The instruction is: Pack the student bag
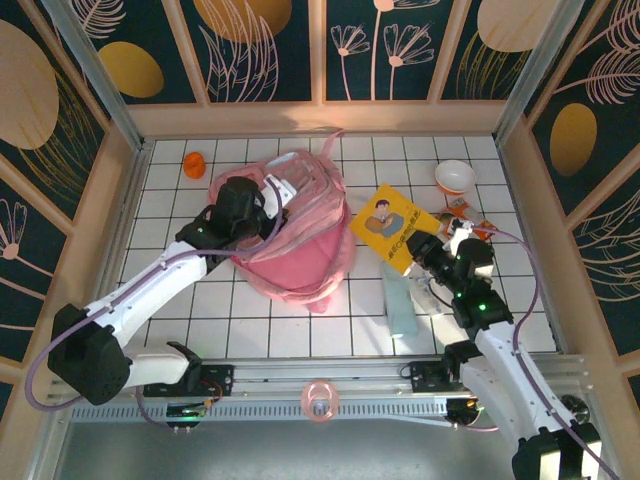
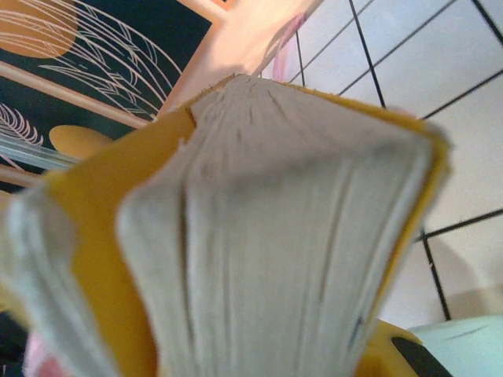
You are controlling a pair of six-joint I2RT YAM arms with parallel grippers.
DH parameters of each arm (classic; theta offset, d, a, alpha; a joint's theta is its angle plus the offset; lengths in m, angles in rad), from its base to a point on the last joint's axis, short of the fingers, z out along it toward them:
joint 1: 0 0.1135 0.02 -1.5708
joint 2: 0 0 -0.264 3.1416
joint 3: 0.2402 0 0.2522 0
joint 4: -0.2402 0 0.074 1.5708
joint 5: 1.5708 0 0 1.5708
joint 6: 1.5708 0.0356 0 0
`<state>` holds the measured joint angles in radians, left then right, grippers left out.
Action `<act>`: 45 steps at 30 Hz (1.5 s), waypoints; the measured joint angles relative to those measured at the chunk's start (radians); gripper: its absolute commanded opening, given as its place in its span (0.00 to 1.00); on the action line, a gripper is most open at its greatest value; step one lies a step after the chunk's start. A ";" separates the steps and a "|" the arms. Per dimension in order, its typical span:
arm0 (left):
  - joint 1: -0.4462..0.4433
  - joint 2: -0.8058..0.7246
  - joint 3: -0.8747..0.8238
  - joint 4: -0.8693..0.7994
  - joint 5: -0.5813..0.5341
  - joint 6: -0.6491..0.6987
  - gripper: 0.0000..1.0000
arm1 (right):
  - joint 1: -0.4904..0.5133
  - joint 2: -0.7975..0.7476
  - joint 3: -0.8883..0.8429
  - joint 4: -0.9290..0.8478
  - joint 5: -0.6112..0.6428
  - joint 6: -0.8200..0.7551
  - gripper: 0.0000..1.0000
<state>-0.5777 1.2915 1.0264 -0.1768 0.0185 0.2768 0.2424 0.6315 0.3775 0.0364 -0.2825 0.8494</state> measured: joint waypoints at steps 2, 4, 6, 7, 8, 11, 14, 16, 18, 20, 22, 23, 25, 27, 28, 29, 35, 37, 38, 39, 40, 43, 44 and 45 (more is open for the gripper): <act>0.000 0.019 0.036 0.000 0.003 -0.052 0.00 | 0.043 0.004 0.000 -0.002 0.013 0.056 0.00; 0.000 0.039 0.060 0.002 0.003 -0.104 0.00 | 0.109 0.014 0.000 0.006 0.028 0.119 0.00; -0.001 0.054 0.070 0.002 0.002 -0.152 0.00 | 0.195 0.042 0.000 0.036 0.050 0.187 0.00; -0.001 0.061 0.075 0.002 -0.002 -0.176 0.00 | 0.245 0.061 0.000 0.055 0.067 0.221 0.00; -0.002 0.069 0.082 0.001 -0.005 -0.198 0.00 | 0.301 0.082 0.000 0.078 0.100 0.256 0.00; -0.001 0.098 0.112 0.002 -0.008 -0.249 0.00 | 0.433 0.146 -0.007 0.162 0.188 0.341 0.00; -0.001 0.114 0.122 0.009 -0.003 -0.283 0.00 | 0.537 0.243 -0.032 0.311 0.304 0.419 0.00; -0.001 0.116 0.122 0.009 0.000 -0.298 0.00 | 0.603 0.325 -0.039 0.402 0.404 0.461 0.00; -0.001 0.116 0.122 0.010 0.000 -0.313 0.00 | 0.649 0.409 -0.038 0.484 0.483 0.489 0.00; -0.001 0.116 0.122 0.012 0.004 -0.325 0.00 | 0.680 0.496 -0.025 0.552 0.545 0.513 0.00; -0.001 0.116 0.122 0.016 0.008 -0.334 0.00 | 0.687 0.589 0.001 0.616 0.593 0.522 0.00; -0.001 0.116 0.122 0.016 0.010 -0.336 0.00 | 0.687 0.636 0.019 0.650 0.615 0.522 0.00; -0.001 0.116 0.122 0.016 0.017 -0.341 0.00 | 0.684 0.731 0.061 0.716 0.649 0.521 0.00; -0.001 0.116 0.122 0.016 0.026 -0.347 0.00 | 0.675 0.830 0.108 0.792 0.664 0.525 0.00; -0.001 0.116 0.122 0.016 0.031 -0.350 0.00 | 0.670 0.884 0.135 0.832 0.666 0.528 0.00; -0.001 0.116 0.122 0.016 0.036 -0.354 0.00 | 0.664 0.940 0.165 0.871 0.667 0.536 0.00; -0.001 0.114 0.122 0.016 0.056 -0.360 0.00 | 0.634 1.204 0.375 0.934 0.667 0.547 0.00; -0.001 0.109 0.122 0.016 0.059 -0.360 0.00 | 0.627 1.263 0.438 0.931 0.666 0.548 0.00; 0.000 0.105 0.122 0.016 0.061 -0.361 0.00 | 0.623 1.292 0.469 0.925 0.666 0.550 0.01; 0.000 0.101 0.122 0.016 0.061 -0.361 0.00 | 0.618 1.317 0.496 0.921 0.666 0.554 0.03; 0.000 0.098 0.122 0.016 0.062 -0.361 0.00 | 0.613 1.341 0.521 0.916 0.665 0.556 0.05; 0.000 0.091 0.122 0.016 0.071 -0.361 0.00 | 0.600 1.390 0.568 0.876 0.659 0.571 0.18; 0.000 0.090 0.122 0.016 0.071 -0.361 0.00 | 0.597 1.397 0.570 0.865 0.657 0.577 0.29; 0.000 0.090 0.122 0.016 0.071 -0.361 0.00 | 0.595 1.399 0.570 0.851 0.655 0.582 0.37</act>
<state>-0.5777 1.3819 1.1481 -0.1608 0.0891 -0.0841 0.8371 2.0308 0.9474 0.8871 0.3729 1.4315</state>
